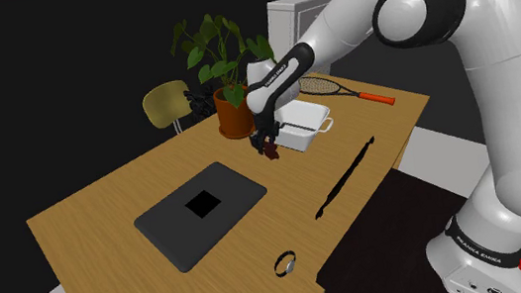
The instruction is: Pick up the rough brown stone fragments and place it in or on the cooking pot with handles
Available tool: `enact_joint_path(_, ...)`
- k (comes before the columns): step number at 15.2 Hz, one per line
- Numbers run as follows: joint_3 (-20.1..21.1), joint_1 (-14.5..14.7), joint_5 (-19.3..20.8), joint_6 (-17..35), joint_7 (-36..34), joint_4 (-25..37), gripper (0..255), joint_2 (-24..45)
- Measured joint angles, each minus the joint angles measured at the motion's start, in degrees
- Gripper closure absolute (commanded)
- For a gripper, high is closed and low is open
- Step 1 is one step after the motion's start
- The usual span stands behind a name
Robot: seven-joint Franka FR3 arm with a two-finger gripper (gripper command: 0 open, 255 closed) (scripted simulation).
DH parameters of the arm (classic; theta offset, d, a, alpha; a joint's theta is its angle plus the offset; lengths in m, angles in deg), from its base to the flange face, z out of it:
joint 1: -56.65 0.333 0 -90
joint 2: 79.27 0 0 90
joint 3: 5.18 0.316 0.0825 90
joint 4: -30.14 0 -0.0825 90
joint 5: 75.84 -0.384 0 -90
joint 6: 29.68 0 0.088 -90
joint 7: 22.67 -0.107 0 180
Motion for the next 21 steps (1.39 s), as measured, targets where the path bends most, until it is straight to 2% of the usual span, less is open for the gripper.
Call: enact_joint_path(21, 0.2, -0.1, -0.3, -11.6, 0.1, 1.4, 255, -10.2)
